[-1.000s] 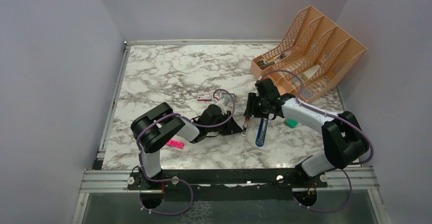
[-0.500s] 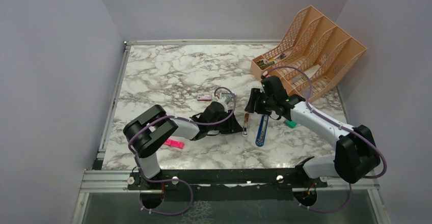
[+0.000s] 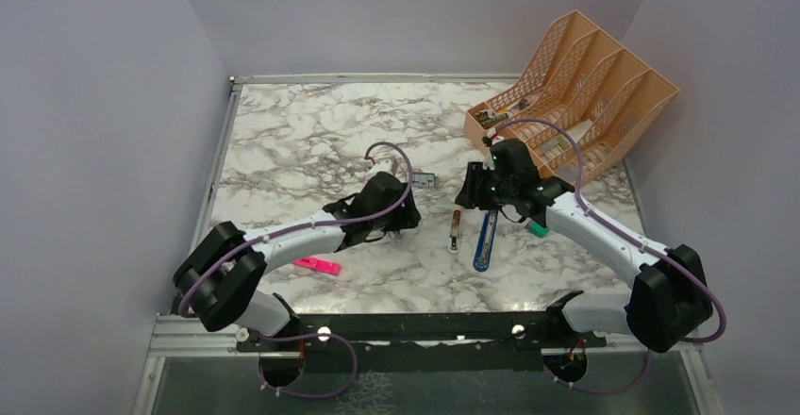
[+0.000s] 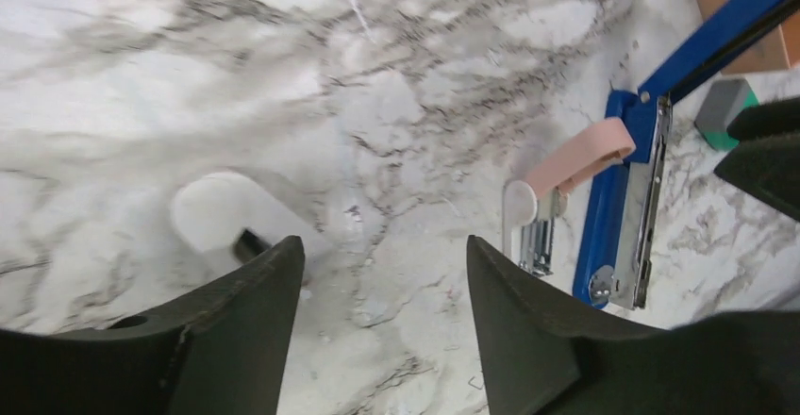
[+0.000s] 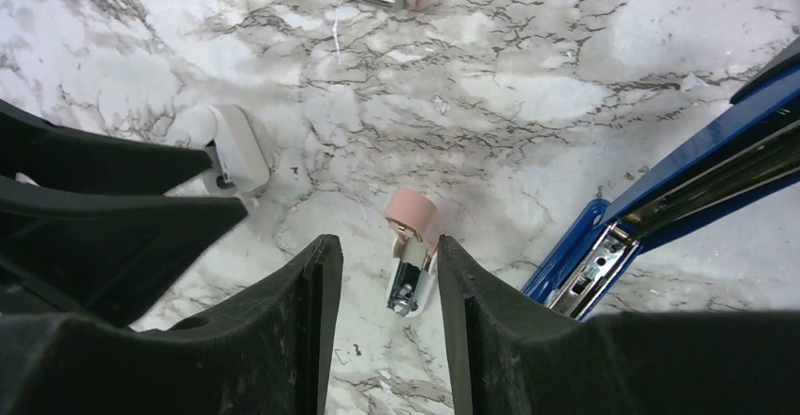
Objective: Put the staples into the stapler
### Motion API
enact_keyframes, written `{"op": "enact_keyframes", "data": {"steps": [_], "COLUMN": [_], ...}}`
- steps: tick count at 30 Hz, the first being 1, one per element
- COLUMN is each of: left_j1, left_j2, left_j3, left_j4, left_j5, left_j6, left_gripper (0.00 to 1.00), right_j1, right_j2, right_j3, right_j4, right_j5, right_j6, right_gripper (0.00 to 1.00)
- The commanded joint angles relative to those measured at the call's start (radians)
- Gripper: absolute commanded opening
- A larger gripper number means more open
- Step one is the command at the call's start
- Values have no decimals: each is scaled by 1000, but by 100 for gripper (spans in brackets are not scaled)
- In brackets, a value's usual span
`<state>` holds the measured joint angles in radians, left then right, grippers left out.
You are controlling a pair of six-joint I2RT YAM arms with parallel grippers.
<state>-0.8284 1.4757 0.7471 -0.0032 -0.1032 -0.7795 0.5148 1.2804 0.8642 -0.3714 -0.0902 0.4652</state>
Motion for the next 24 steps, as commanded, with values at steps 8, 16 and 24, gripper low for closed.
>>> {"op": "enact_keyframes", "data": {"steps": [8,16,24], "left_j1": [144,162,166], "left_j2": [-159,-96,-55], "left_j3": [-120,-127,-132], "left_j4": [-107,-32,-7], "left_j5": [-54,44,43], "left_j6": [-34,-35,-36], "left_gripper": [68,46,29], "right_j1": [-6,-6,-4], "right_j2": [8,19,16], "right_j3": [34,43,36], "right_j4": [48,57,66], "right_j5": [-85,-115,-133], "right_j6": [-10,-8,-20], "right_gripper": [47,47,47]}}
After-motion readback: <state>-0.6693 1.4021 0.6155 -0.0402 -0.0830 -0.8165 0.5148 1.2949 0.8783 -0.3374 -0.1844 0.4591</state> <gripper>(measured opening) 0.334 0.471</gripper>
